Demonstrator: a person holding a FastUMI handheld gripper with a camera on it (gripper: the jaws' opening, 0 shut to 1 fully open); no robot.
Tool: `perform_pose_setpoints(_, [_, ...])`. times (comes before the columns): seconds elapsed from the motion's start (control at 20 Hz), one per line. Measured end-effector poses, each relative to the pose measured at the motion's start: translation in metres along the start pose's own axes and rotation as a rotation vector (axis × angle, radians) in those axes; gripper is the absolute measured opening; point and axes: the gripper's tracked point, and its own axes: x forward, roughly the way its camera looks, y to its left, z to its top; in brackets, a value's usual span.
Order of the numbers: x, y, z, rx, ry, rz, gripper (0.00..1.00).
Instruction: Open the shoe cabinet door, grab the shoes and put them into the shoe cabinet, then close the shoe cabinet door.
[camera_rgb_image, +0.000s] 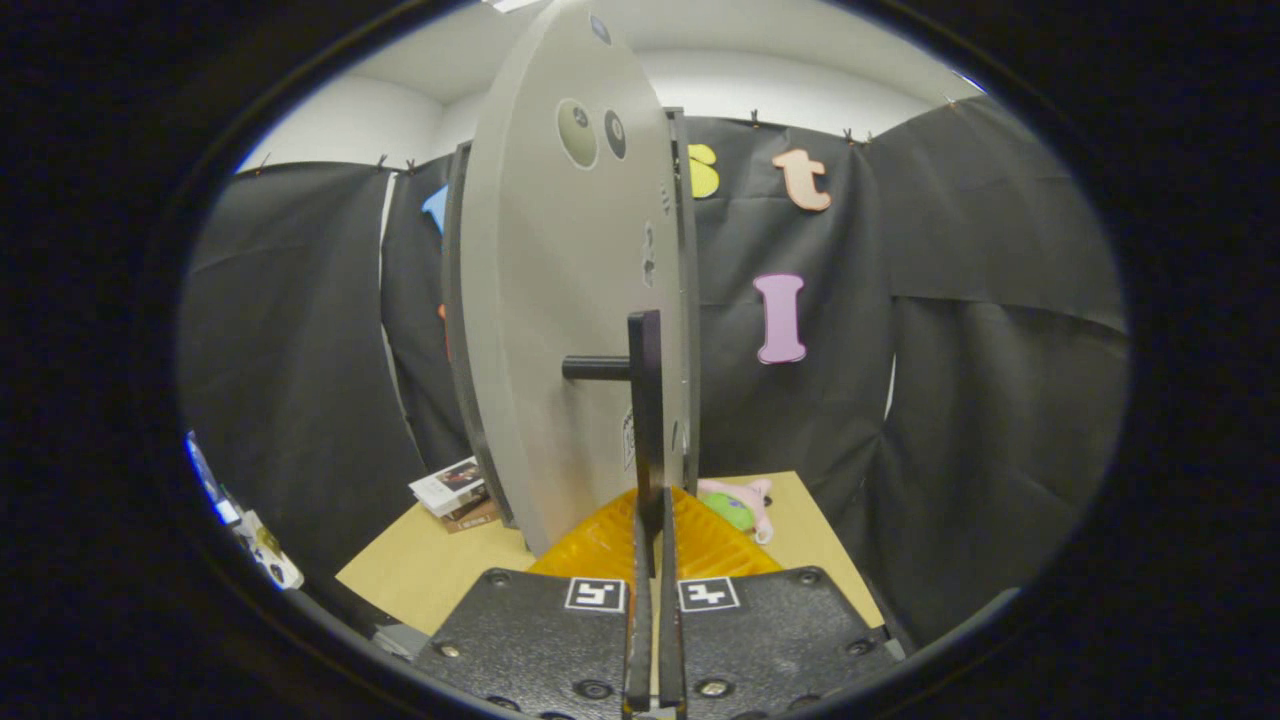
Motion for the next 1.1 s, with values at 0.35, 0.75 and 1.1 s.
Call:
perform_pose_setpoints(0.35, [-0.006,-0.034,0.006,0.023,-0.005,-0.063,0.05])
perform_pose_setpoints(0.75, [0.0,-0.035,0.004,0.028,-0.001,-0.033,0.04])
perform_pose_setpoints(1.1, [0.0,-0.038,0.003,0.022,-0.007,-0.045,0.05])
